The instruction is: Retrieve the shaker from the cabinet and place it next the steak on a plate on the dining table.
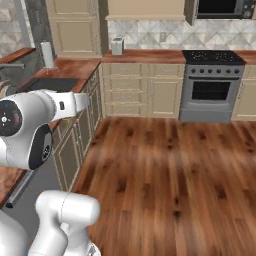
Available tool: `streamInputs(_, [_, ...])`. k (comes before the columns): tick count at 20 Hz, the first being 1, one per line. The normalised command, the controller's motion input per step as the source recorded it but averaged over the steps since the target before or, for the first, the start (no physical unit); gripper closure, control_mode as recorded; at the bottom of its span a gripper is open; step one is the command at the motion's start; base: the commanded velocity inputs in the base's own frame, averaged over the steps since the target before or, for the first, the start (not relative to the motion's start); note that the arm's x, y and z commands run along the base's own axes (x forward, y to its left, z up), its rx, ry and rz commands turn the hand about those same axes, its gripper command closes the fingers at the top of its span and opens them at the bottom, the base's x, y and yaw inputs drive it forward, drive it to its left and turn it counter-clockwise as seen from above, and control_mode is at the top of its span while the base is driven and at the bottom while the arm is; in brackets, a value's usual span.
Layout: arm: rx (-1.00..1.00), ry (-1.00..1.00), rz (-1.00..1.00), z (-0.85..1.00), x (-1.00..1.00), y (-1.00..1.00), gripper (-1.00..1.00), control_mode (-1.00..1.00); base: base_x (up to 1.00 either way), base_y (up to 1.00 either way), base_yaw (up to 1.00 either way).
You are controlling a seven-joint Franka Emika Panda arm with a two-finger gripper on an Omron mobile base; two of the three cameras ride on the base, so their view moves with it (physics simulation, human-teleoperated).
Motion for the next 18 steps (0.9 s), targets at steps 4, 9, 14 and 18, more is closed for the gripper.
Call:
streamInputs(4, [0.0, 0.0, 0.0, 0.0, 0.0, 0.0, 1.0, 1.0, -0.26, 1.0, 0.01])
streamInputs(9, [0.0, 0.0, 0.0, 0.0, 0.0, 0.0, 1.0, 1.0, -0.47, 1.0, 0.02])
streamInputs(14, [0.0, 0.0, 0.0, 0.0, 0.0, 0.0, 1.0, 1.0, -0.89, 1.0, 0.02])
streamInputs(18, [0.0, 0.0, 0.0, 0.0, 0.0, 0.0, 1.0, 1.0, -1.0, 1.0, 0.02])
